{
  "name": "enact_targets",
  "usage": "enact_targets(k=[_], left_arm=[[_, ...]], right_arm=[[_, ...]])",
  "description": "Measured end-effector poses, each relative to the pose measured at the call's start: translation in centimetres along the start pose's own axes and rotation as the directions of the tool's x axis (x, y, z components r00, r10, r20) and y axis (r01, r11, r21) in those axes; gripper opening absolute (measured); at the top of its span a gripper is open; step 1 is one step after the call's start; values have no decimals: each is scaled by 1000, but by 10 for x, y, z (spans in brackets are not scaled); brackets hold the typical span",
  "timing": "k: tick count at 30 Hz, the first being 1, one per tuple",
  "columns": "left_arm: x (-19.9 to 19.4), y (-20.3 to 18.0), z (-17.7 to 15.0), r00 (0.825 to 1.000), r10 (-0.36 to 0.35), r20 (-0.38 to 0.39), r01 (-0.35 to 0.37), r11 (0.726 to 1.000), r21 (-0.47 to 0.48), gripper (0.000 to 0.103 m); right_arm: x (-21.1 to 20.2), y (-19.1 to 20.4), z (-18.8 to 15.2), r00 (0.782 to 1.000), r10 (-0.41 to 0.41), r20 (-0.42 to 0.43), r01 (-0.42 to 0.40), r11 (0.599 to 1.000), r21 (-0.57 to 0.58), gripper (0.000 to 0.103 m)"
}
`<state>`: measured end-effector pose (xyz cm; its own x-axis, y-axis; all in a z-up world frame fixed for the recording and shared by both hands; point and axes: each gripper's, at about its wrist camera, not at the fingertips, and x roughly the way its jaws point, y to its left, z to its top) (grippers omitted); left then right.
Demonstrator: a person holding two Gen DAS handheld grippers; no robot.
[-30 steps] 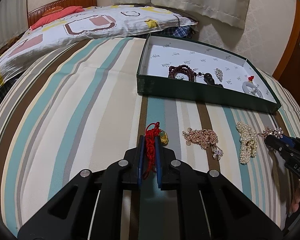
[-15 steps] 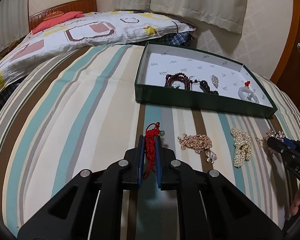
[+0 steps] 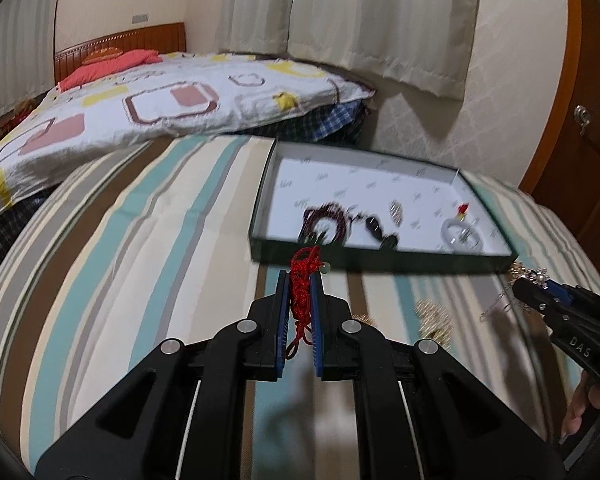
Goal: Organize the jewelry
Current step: 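Carry the coin tassel and pearl flower brooch in both tools over the green box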
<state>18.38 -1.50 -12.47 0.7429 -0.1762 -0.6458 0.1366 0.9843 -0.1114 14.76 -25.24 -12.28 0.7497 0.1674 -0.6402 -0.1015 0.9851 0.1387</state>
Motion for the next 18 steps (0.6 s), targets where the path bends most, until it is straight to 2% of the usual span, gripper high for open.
enact_targets(k=[10,18], left_arm=[[0,-22,49,994,-42,97,39,999,25,10],[35,-32,82,991,-46,129,42,999,32,10]], right_arm=[[0,2,48,994,0,106,3,1000,-29,23],[20,-7,88,984,-16,178,22,999,-30,23]])
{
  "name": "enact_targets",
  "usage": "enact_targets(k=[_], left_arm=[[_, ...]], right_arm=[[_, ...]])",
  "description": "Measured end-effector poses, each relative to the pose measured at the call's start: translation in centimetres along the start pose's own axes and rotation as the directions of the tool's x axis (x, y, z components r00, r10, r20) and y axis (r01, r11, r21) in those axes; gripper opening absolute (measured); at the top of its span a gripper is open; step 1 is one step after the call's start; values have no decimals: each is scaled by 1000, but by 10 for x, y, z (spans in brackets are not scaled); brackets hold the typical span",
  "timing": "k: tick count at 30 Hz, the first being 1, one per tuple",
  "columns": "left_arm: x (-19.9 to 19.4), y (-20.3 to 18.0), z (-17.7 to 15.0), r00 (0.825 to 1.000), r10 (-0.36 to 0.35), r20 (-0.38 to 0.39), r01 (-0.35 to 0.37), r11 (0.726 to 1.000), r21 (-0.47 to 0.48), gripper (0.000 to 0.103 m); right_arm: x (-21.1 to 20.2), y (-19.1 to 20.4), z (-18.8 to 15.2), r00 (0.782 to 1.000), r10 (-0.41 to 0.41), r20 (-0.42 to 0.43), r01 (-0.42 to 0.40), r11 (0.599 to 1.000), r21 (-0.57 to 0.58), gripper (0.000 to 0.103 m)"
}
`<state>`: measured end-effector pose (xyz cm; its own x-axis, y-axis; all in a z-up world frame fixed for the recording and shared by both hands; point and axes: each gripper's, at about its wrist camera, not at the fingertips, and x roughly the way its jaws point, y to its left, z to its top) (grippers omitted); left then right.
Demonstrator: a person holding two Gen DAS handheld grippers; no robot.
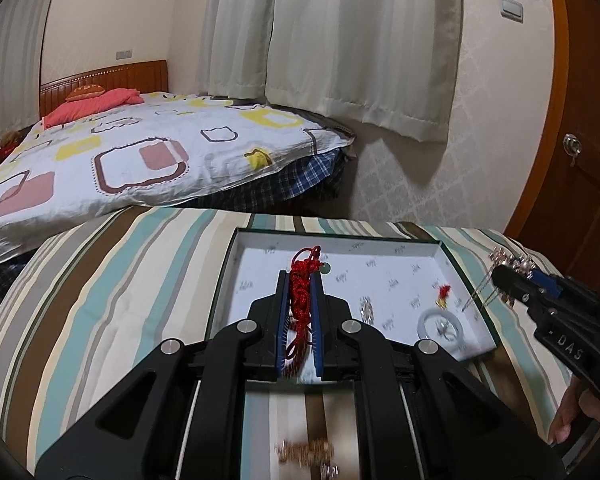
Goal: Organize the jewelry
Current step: 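Carry the coin tassel and pearl flower brooch in both tools over the green box, then open both tools to drop the coin tassel and pearl brooch into the box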
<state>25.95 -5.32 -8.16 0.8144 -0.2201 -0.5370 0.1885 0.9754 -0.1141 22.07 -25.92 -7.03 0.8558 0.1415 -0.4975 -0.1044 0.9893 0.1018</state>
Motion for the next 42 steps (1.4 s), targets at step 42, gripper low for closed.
enact_targets(k=[42], left_arm=[[159,16,-8,955,16,-296,-38,997,-67,45]], right_arm=[[133,-21,-23,964,-34,-265,46,998,40,40]])
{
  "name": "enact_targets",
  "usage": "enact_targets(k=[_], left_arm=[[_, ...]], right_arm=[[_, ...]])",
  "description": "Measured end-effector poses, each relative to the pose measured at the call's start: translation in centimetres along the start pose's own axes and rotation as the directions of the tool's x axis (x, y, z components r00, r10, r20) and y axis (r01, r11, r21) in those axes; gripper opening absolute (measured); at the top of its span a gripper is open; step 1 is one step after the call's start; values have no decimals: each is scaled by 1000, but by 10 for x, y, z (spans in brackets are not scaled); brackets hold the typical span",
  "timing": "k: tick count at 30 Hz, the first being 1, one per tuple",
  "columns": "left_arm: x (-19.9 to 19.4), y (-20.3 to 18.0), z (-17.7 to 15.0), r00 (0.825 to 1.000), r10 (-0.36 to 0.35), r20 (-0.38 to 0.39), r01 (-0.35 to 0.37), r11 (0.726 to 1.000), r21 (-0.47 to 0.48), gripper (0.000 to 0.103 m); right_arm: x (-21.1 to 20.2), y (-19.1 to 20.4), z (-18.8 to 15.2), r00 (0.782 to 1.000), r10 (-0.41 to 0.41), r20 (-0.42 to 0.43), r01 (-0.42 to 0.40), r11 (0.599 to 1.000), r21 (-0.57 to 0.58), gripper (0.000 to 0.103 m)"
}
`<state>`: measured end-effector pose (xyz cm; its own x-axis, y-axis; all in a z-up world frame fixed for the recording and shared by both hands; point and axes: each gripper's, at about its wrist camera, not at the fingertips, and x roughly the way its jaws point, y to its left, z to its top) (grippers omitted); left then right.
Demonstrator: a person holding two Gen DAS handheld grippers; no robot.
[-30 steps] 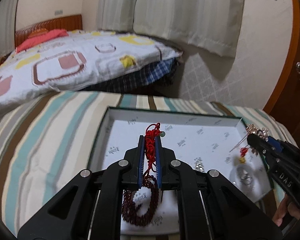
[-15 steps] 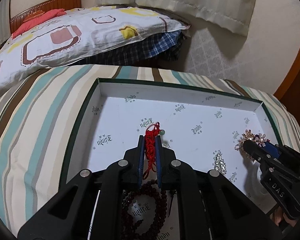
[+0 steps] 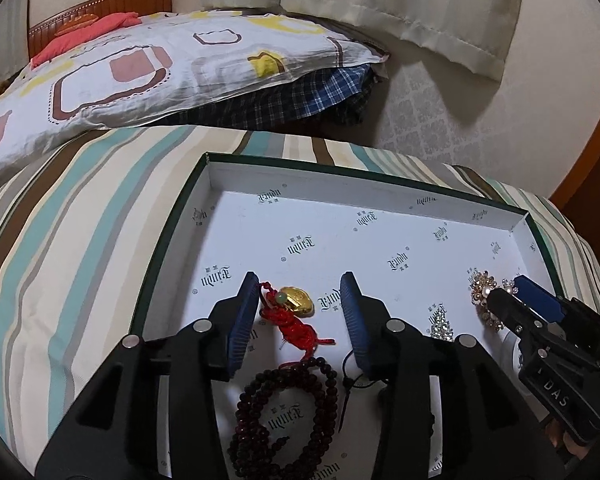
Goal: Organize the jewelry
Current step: 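Open both tools to drop the coin tassel and pearl brooch into the box, then withdraw both tools from the box back over the remaining jewelry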
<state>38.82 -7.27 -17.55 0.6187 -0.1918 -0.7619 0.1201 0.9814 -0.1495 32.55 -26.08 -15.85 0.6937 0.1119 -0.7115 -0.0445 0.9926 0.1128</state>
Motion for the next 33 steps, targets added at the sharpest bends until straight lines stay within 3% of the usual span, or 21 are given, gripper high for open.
enact_targets(k=[13,21,33], left_arm=[[-54,-4,-12,993,-4,116,2,1000,16,68],[-95,0,-48,988,7,155,-6,1000,-1,70],[-149,18,-103,983,43,180,-34,998,-49,70]], right_arm=[[-54,12,-7,994,-6,113,6,1000,0,46],[-94,23,-36,990,8,144,-9,1000,3,49],[-123,37,-88,994,24,104,-24,1000,-3,49]])
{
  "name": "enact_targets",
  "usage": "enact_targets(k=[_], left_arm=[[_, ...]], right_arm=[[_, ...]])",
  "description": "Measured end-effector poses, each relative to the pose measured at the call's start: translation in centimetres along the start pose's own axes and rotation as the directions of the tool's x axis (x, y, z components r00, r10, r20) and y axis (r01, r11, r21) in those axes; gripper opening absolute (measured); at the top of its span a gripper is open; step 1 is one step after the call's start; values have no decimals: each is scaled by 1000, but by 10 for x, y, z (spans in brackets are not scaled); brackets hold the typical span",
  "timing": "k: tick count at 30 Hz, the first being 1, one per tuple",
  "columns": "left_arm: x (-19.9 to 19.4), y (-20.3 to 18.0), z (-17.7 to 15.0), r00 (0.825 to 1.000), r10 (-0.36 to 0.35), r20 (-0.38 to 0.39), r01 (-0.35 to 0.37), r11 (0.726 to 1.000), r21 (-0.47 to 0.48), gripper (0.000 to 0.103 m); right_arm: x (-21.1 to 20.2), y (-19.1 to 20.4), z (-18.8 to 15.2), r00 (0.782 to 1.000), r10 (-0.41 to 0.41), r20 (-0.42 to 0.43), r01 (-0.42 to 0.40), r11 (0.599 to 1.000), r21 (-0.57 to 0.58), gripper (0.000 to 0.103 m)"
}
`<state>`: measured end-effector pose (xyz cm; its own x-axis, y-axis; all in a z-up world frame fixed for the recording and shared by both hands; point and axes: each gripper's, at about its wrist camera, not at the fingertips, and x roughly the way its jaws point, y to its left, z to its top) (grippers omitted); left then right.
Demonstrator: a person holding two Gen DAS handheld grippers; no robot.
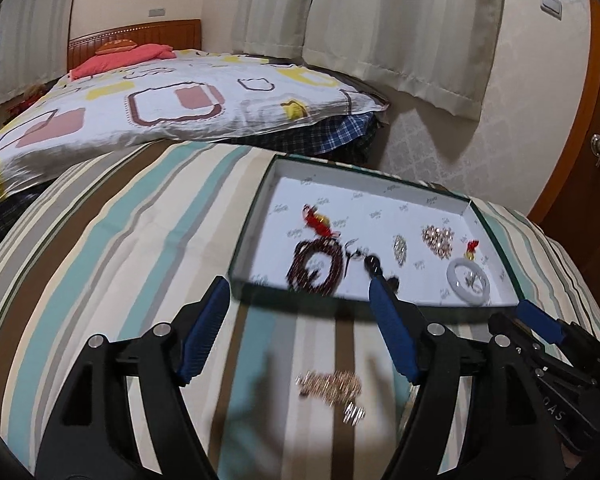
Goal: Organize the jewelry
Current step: 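Withdraw both tools from the box back over the remaining jewelry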
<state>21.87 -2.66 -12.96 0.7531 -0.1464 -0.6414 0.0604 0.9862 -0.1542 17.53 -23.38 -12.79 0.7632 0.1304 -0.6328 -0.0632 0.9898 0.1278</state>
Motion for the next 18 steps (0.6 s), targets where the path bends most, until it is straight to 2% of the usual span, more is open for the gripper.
enact_targets(k=[7,13,18], left_arm=[[-17,18,-25,999,28,-28,-28,1000,-8,70],[-21,37,-38,997,68,-44,-68,997,-19,70],[-16,47,-42,995,73,-67,-75,996,-42,70]], right_arm=[[5,21,-26,998,34,-59,-36,999,-20,49],[20,37,-33,993,43,-112,-48,998,-48,49],[32,42,-37,985,39,-169,-49,997,-59,49]])
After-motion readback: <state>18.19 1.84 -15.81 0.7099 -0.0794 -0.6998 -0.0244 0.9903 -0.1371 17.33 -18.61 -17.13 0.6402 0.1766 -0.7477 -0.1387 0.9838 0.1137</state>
